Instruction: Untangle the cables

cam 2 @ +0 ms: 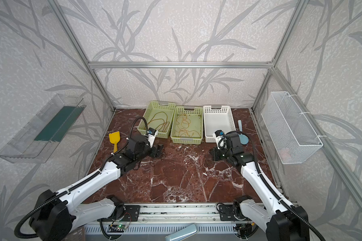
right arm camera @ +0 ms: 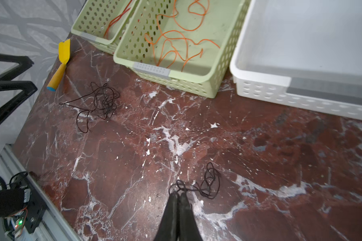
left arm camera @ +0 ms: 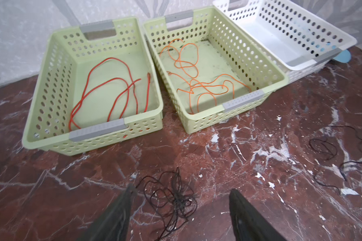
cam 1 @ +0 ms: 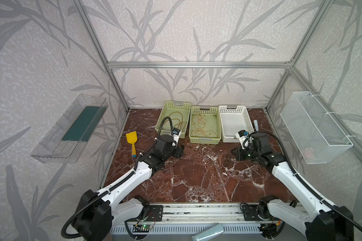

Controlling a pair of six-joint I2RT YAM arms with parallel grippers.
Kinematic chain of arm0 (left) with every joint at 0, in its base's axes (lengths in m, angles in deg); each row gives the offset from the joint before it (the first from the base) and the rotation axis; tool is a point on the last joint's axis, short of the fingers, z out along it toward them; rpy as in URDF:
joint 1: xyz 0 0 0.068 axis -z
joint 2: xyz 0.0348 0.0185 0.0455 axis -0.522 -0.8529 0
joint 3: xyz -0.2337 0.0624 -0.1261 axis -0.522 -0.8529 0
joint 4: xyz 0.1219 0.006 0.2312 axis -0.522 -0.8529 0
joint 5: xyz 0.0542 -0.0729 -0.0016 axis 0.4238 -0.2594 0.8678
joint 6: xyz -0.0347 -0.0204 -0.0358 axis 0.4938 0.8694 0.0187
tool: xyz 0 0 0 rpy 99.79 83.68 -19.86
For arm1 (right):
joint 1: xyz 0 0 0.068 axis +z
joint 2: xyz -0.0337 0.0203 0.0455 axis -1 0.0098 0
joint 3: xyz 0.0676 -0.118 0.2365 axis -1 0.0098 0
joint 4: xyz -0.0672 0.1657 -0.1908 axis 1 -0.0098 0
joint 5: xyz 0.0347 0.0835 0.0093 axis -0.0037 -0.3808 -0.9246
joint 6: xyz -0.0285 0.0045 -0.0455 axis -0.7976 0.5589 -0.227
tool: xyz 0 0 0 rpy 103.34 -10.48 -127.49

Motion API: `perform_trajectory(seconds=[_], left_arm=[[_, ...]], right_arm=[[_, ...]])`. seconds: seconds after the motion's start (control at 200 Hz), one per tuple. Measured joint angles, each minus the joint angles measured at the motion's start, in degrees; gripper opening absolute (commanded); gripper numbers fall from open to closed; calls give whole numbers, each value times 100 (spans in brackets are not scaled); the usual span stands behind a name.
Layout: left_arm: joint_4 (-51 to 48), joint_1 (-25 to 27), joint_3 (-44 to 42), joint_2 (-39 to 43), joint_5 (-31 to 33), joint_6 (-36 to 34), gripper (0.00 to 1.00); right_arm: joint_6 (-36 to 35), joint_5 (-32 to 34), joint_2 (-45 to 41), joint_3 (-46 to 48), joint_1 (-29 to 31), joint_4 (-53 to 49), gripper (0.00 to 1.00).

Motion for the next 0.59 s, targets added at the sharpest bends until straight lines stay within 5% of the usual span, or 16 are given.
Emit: perform_trajectory(seconds=[0.36,0.595], left_arm=[[1233,1165,533,-1655,-1504,11,73],[2232,1362,820,-2614,-2197,413,71]], right_arm=[[-258,-297,671,-376,833,125,8],[-334,-256,708,-507,1139,170,8]])
